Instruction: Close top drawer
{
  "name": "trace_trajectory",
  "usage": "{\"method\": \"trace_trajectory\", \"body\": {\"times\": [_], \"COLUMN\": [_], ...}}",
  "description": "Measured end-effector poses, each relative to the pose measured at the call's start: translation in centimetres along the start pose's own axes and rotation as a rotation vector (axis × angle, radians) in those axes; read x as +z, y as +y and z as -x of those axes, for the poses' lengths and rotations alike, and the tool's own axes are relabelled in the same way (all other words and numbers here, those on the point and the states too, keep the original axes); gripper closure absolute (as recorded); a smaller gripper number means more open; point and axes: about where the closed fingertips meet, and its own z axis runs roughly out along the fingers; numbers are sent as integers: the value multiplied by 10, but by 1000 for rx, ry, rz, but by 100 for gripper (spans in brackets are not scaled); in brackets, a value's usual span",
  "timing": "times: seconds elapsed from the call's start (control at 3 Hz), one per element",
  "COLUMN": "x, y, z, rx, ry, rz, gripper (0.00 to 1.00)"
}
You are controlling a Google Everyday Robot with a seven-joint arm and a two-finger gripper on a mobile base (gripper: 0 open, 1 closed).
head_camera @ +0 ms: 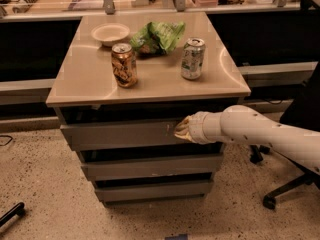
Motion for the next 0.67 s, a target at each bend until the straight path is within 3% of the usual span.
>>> {"method": "trace_trajectory", "body": {"times": [0.33, 0.67], "x": [0, -10], "y": [0, 12], "z": [0, 10], "rx": [0, 2], "ry": [0, -16], "rz": [0, 66], "gripper": [100, 100]}}
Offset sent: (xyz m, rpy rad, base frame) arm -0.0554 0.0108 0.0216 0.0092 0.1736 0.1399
